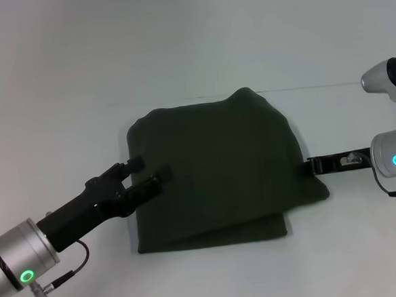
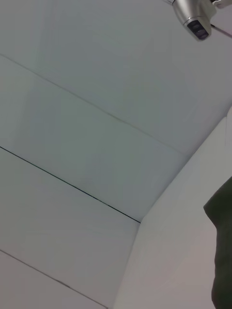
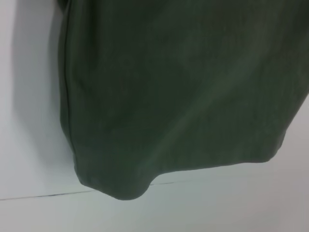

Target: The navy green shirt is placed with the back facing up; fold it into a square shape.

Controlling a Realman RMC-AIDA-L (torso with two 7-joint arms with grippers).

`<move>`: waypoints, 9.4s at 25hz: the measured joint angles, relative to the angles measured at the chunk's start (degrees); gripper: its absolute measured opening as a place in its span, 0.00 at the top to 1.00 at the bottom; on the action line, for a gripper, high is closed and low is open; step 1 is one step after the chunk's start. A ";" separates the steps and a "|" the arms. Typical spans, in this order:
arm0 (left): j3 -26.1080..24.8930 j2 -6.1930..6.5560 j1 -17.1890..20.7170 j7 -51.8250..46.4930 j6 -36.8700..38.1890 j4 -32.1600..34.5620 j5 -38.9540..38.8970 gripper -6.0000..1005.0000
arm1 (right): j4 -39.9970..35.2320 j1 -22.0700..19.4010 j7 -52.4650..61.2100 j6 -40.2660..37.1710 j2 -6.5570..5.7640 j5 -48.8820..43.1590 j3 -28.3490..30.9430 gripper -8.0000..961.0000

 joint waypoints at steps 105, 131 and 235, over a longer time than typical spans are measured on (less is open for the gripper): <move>3.96 0.08 -9.82 -6.46 -34.60 -1.90 0.36 0.13 | -9.43 -0.64 -11.28 -2.49 3.93 2.09 7.18 0.36; 5.78 0.03 -9.78 -6.77 -31.93 -1.75 0.45 0.13 | -6.51 -1.43 -2.91 4.02 3.42 -2.96 7.11 0.37; 4.47 0.17 -3.16 -9.43 -6.35 6.51 -0.09 0.13 | -8.88 -0.88 -10.62 -8.42 1.77 0.07 18.01 0.24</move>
